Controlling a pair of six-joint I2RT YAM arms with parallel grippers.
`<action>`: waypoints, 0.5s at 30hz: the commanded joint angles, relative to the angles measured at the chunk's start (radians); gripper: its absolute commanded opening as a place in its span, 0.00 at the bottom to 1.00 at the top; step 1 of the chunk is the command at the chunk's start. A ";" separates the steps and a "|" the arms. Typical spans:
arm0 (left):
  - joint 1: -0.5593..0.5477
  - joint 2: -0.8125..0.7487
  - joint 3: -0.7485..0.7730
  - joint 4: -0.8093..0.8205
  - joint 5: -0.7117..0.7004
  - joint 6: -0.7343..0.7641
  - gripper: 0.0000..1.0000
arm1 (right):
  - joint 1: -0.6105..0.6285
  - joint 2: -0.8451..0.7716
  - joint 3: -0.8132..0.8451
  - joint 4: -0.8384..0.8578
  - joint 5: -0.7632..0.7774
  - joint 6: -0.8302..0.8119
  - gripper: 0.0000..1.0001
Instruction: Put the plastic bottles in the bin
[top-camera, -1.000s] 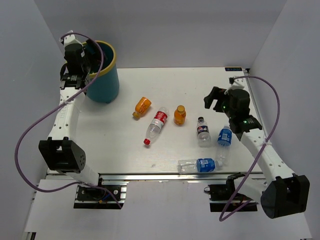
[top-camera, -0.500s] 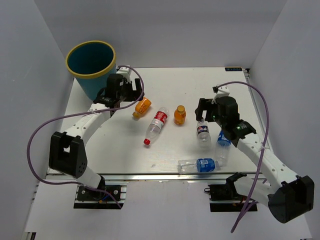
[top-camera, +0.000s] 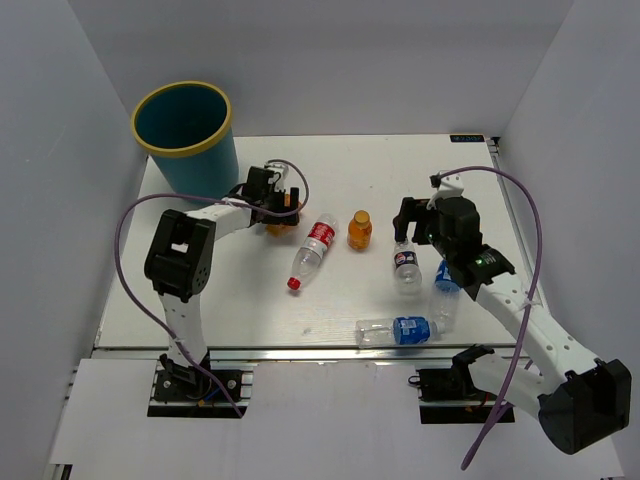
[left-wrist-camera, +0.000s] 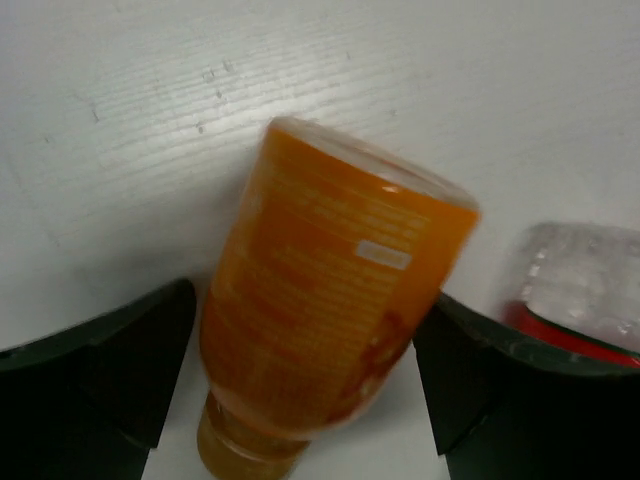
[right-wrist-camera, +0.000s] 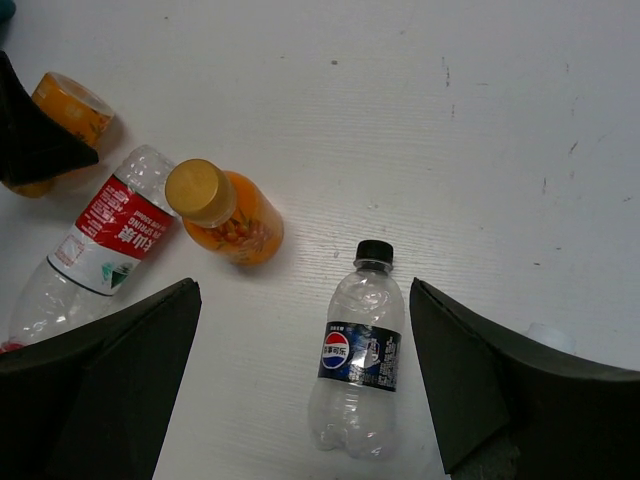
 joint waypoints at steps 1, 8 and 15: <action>-0.005 0.033 0.079 -0.014 -0.010 0.017 0.97 | 0.006 0.013 -0.010 0.053 0.025 -0.021 0.89; -0.005 -0.032 0.120 -0.022 -0.072 0.000 0.50 | 0.006 0.001 -0.020 0.065 0.037 -0.021 0.89; -0.002 -0.282 0.220 -0.062 -0.323 -0.013 0.48 | 0.006 -0.014 -0.044 0.104 0.024 -0.023 0.90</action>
